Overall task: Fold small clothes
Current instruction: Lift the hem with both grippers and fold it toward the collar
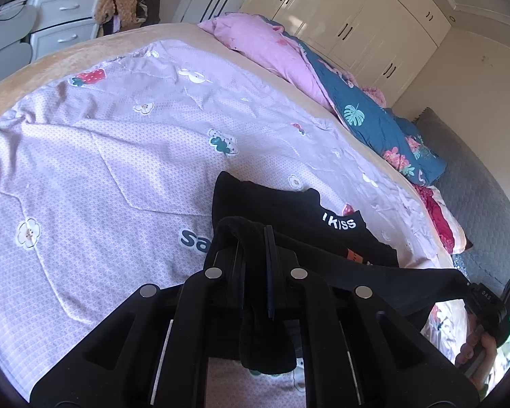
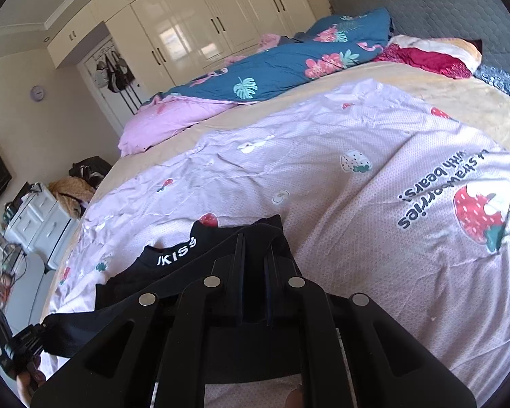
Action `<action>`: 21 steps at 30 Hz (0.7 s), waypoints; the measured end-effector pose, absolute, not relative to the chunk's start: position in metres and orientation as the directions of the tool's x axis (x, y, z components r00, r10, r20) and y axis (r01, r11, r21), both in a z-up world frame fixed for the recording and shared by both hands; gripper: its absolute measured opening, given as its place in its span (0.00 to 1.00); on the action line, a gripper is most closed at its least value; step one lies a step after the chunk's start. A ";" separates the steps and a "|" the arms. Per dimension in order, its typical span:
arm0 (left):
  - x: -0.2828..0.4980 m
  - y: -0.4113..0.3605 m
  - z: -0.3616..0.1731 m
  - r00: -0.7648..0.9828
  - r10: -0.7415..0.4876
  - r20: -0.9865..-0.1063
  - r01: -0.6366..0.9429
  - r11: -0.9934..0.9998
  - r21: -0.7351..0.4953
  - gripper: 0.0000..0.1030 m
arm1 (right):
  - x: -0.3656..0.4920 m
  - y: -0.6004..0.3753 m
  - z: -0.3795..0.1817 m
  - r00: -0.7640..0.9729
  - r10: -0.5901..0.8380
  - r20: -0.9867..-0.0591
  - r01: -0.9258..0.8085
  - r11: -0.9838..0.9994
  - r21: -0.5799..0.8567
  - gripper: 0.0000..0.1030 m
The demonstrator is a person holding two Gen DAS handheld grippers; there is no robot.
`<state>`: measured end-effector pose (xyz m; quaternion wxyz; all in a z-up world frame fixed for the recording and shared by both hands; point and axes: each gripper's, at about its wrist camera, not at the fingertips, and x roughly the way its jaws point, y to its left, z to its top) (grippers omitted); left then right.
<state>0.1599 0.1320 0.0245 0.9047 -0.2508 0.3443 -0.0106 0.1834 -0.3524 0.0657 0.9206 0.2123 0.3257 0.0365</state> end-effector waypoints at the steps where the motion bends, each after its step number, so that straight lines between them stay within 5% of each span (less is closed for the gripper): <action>1: 0.162 0.132 0.023 0.762 -0.192 -0.619 -0.152 0.875 -0.459 0.03 | 0.185 -0.351 0.062 0.785 0.202 -0.586 0.075 0.908 0.413 0.08; 10: 0.167 0.127 0.005 0.743 -0.171 -0.647 -0.164 0.891 -0.423 0.05 | 0.196 -0.348 0.028 0.765 0.179 -0.619 0.091 0.921 0.379 0.11; 14: 0.164 0.122 0.010 0.753 -0.153 -0.640 -0.151 0.907 -0.394 0.08 | 0.194 -0.354 0.026 0.776 0.144 -0.614 0.116 0.924 0.364 0.30; 17: 0.162 0.119 0.012 0.759 -0.152 -0.634 -0.145 0.909 -0.390 0.19 | 0.188 -0.358 0.029 0.791 0.119 -0.601 0.131 0.925 0.356 0.35; 19: 0.157 0.116 0.016 0.772 -0.105 -0.626 -0.162 0.921 -0.355 0.44 | 0.185 -0.358 0.031 0.798 0.111 -0.592 0.126 0.930 0.344 0.35; 21: 0.152 0.116 0.022 0.789 -0.074 -0.610 -0.168 0.929 -0.330 0.46 | 0.180 -0.355 0.033 0.809 0.102 -0.580 0.116 0.938 0.327 0.39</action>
